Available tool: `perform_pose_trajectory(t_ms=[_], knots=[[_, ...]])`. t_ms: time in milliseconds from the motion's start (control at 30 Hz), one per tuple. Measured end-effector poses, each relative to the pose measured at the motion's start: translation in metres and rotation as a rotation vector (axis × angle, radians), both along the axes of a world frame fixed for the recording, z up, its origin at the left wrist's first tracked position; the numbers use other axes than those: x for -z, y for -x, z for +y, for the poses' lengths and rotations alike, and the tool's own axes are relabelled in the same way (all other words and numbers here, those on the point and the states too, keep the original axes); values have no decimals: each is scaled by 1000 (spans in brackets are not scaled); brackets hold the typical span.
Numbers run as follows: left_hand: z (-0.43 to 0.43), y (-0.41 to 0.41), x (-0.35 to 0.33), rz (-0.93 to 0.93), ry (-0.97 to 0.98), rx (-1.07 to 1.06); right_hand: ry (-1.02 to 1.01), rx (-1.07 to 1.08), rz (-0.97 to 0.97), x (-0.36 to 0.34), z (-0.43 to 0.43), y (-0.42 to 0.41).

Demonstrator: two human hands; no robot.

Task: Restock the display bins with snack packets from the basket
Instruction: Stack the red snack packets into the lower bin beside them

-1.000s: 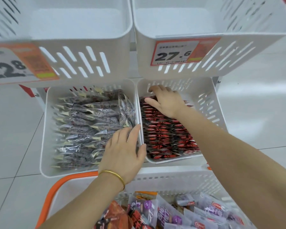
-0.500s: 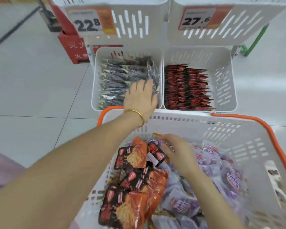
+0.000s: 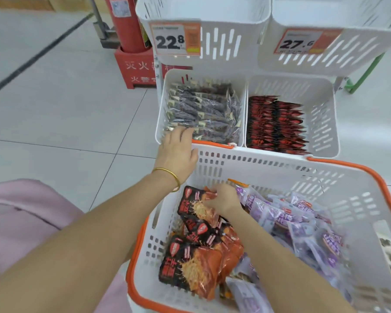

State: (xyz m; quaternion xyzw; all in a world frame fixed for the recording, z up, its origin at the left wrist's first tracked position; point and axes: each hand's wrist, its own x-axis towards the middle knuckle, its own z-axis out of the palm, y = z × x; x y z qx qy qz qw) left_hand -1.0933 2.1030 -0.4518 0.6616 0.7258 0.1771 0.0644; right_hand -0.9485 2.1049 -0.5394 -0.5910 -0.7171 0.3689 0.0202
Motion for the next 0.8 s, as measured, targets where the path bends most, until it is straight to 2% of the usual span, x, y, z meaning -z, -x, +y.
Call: perform_pose_trajectory(t_ms=[33, 100, 167, 267, 367, 433, 500, 567, 700, 800], knots=[[-1, -3, -2, -5, -8, 10, 9, 58, 77, -6, -1, -8], [-1, -9, -5, -28, -28, 21, 48, 302, 295, -17, -5, -28], [-2, -15, -8, -95, -60, 17, 139, 548, 593, -30, -12, -55], [-1, -31, -9, -274, -85, -51, 260, 714, 1043, -52, -25, -93], [-6, -59, -11, -691, 18, -154, 373, 839, 1441, -67, -33, -113], [-13, -79, -15, -1066, 131, -190, 416, 865, 1580, -69, -34, -116], [-19, -95, -23, -1409, 278, -223, 405, 857, 1604, -70, -34, -114], [-23, -106, -26, -1535, 312, -209, 338, 841, 1539, -69, -35, -112], [-28, -114, -26, -1475, 242, -106, 178, 802, 1365, -74, -37, -108], [-29, -113, -24, -1298, 196, -59, 100, 778, 1226, -76, -34, -108]])
